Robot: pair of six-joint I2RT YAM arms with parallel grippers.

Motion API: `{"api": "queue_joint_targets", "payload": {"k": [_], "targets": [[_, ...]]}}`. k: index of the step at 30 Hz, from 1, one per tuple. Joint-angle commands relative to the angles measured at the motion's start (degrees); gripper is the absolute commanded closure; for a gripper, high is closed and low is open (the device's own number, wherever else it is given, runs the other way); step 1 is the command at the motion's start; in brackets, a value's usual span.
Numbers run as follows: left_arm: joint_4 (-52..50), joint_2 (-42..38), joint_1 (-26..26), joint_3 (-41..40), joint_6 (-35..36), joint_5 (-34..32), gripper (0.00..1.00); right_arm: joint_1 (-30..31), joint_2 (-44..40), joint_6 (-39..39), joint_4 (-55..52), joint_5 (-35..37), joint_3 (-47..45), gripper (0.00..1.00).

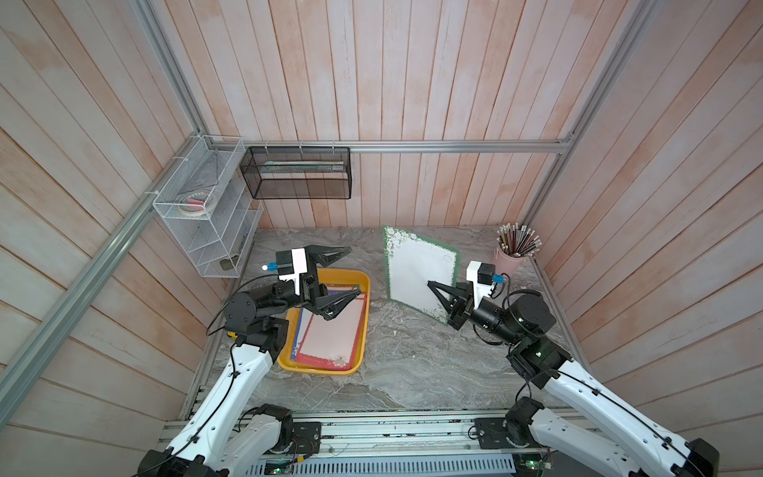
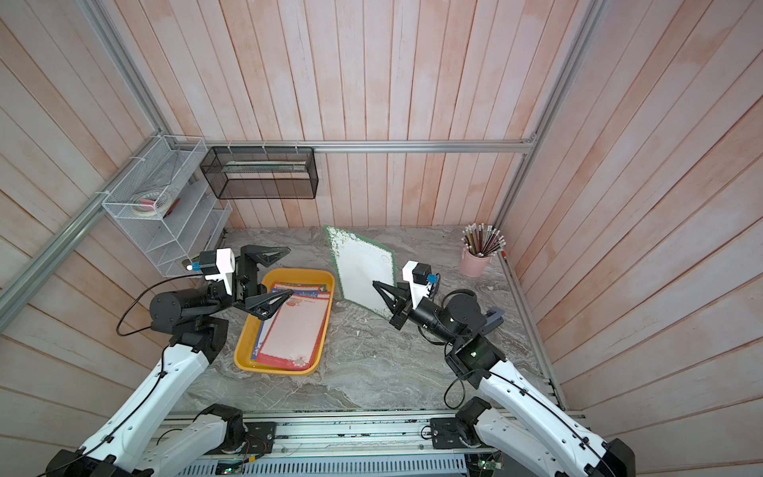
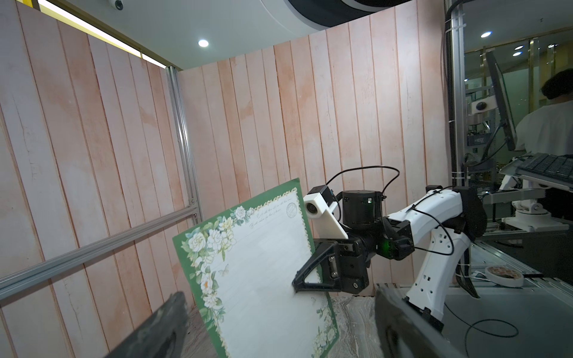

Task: Take out the stationery paper from the storage box
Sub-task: Place the stationery paper at the center of the board.

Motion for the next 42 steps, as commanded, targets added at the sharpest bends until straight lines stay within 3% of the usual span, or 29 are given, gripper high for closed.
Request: {"api": "queue_joint_targets", "payload": {"k": [1, 10, 16, 20, 25, 35, 42], "targets": [[-0.6, -0.9, 0.3, -1.0, 1.1, -1.3, 0.05, -1.9, -0.5, 3.3, -7.3, -3.2, 2.1, 1.00], [-5.9, -1.0, 0.3, 0.2, 3.8, -3.4, 0.05, -9.4, 3.9, 9.7, -15.7, -14.8, 3.3, 1.00], [-8.1, -0.4, 0.3, 0.9, 4.4, -4.3, 0.05, -15.8, 7.9, 13.1, -22.6, -15.9, 3.0, 1.00], [-10.0, -0.5, 0.3, 1.4, 5.5, -4.6, 0.05, -23.5, 13.0, 16.5, -26.1, -23.0, 1.2, 1.00], [-15.8, -0.9, -0.1, 2.9, 9.1, -6.0, 0.05, -28.6, 21.1, 15.9, -27.8, -29.7, -1.4, 1.00], [-24.0, -0.6, -0.7, 5.3, 14.6, -7.8, 0.05, -29.2, 28.2, 20.0, -22.7, -27.6, -6.2, 1.00], [-24.6, -1.2, -0.7, 5.2, 15.5, -8.3, 0.05, -29.2, 32.8, 16.0, -27.7, -25.6, -5.0, 1.00]]}}
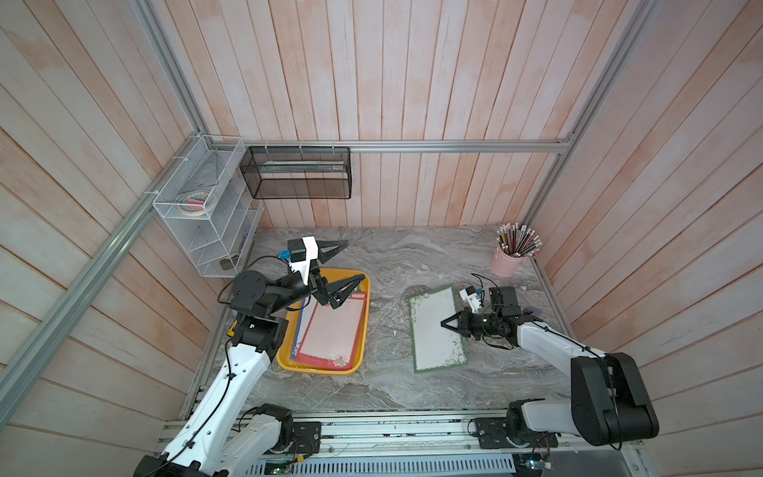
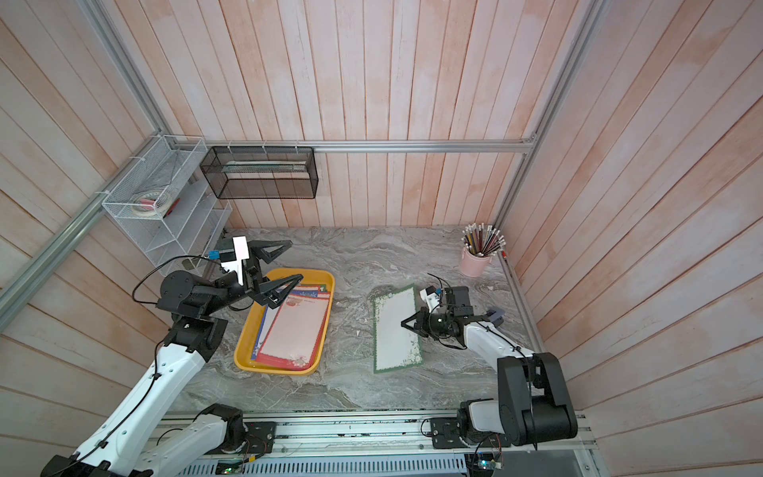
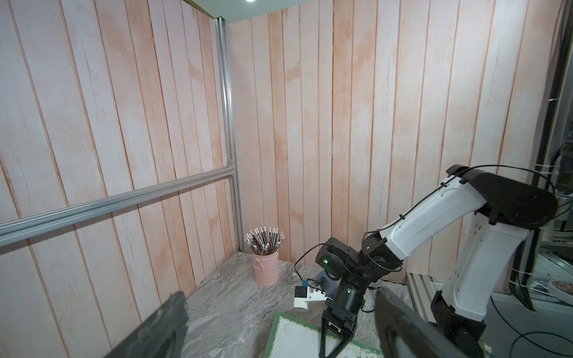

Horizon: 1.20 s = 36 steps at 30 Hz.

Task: Take out the stationery paper from the storage box
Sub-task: Place the stationery paper at the center of the board.

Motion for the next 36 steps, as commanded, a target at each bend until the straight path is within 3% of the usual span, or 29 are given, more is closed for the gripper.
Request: {"api": "queue_joint_targets", "payload": {"k": [1, 20, 36], "targets": [[-1.3, -0.7, -0.2, 1.7, 1.3, -1.0, 0.05, -0.3, 1.9, -2.4, -3.0, 1.4, 1.1, 1.00], [-1.4, -0.4, -0.4, 1.9, 0.8, -1.2, 0.05, -0.2, 5.0, -7.8, -8.9, 16.7, 3.1, 0.95], [-3.1, 1.7, -0.4, 2.3, 1.6, -2.2, 0.05, 0.0, 7.3, -9.1, -7.6, 19.5, 4.4, 0.90]]}}
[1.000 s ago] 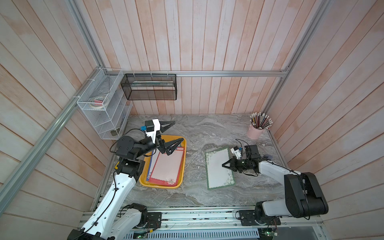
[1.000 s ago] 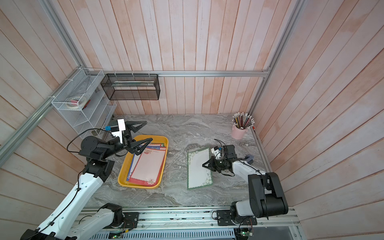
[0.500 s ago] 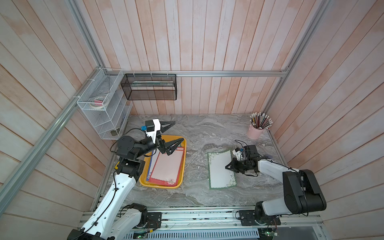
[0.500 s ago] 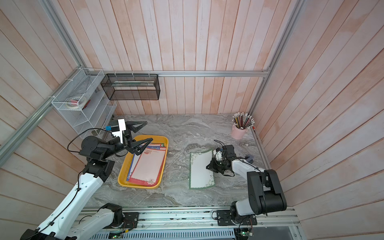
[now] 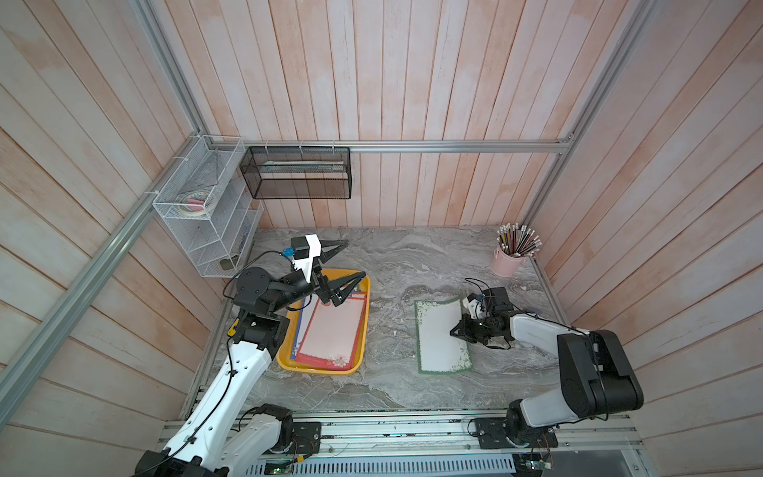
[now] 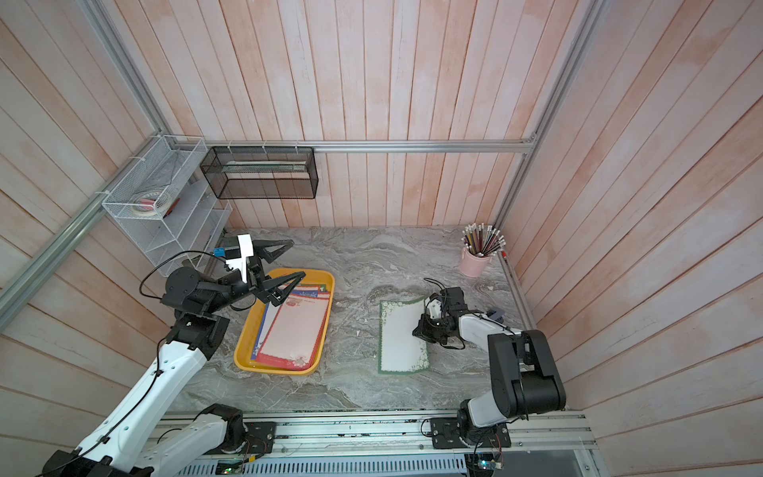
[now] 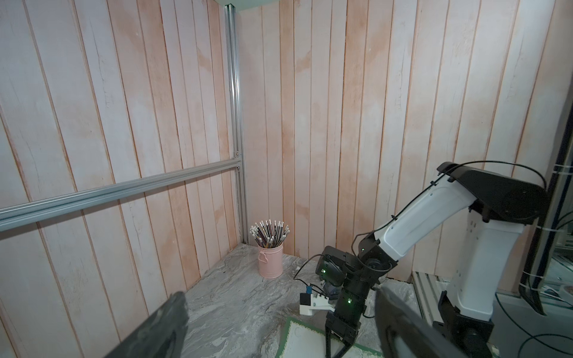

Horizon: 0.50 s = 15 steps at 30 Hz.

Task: Take out the stationery paper from the storage box
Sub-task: Place the stationery paper at the center of the board.

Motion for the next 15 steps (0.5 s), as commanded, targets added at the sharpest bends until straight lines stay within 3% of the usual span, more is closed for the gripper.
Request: {"api": "queue_joint_targets", "payload": {"k": [1, 15], "targets": [[-0.9, 0.4, -0.3, 1.9, 0.7, -0.8, 0.05, 0.0, 0.2, -0.9, -0.6, 2.4, 1.9, 0.89], [-5.7, 2.6, -0.2, 3.7, 2.6, -2.4, 0.05, 0.2, -3.3, -2.4, -2.1, 13.5, 2.7, 0.53]]}}
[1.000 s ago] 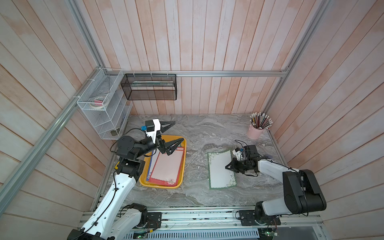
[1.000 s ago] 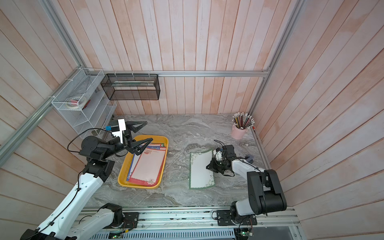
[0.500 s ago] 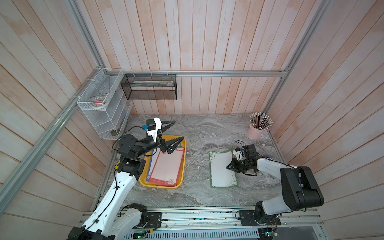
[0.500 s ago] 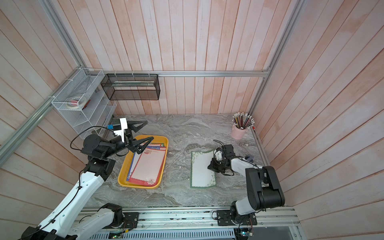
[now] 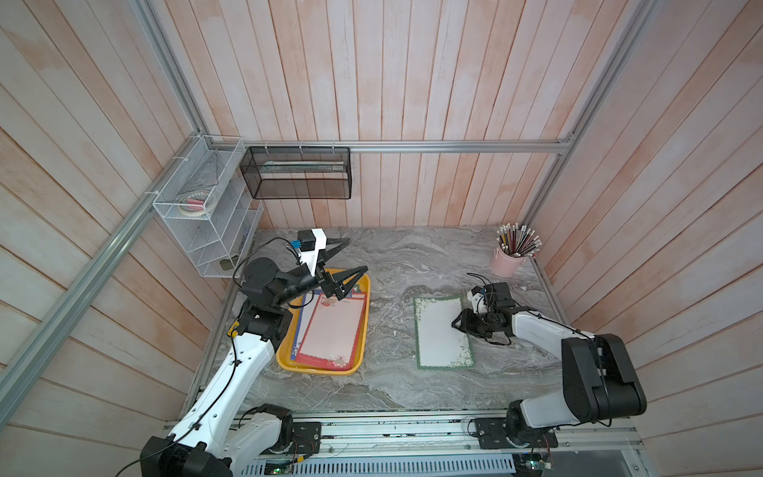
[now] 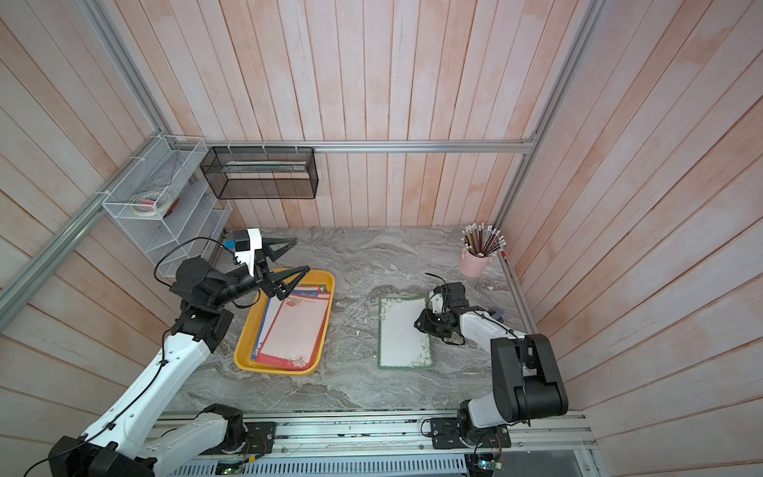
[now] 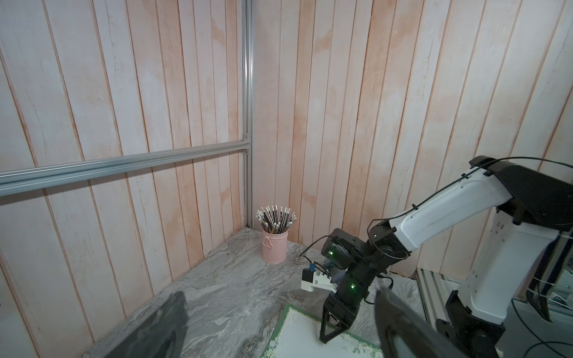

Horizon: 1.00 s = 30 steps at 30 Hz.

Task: Take out the stationery paper from the storage box
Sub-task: Place the stationery paper at the center of the board, then pick up the stationery paper from the storage box.

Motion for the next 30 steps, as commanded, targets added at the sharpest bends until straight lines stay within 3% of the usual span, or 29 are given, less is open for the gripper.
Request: {"api": "queue_joint_targets", "payload": {"k": [1, 11, 30], "targets": [[-1.5, -0.7, -0.2, 1.8, 1.1, -1.2, 0.05, 0.2, -1.6, -0.1, -1.3, 5.0, 0.7, 0.50], [-3.9, -1.0, -0.2, 2.7, 1.7, -3.1, 0.05, 0.1, -5.6, 2.0, -2.3, 7.1, 2.9, 0.27], [-9.1, 0.1, -0.2, 4.5, 3.2, -9.3, 0.05, 2.2, -14.1, 2.1, -6.4, 15.6, 7.1, 0.23]]}}
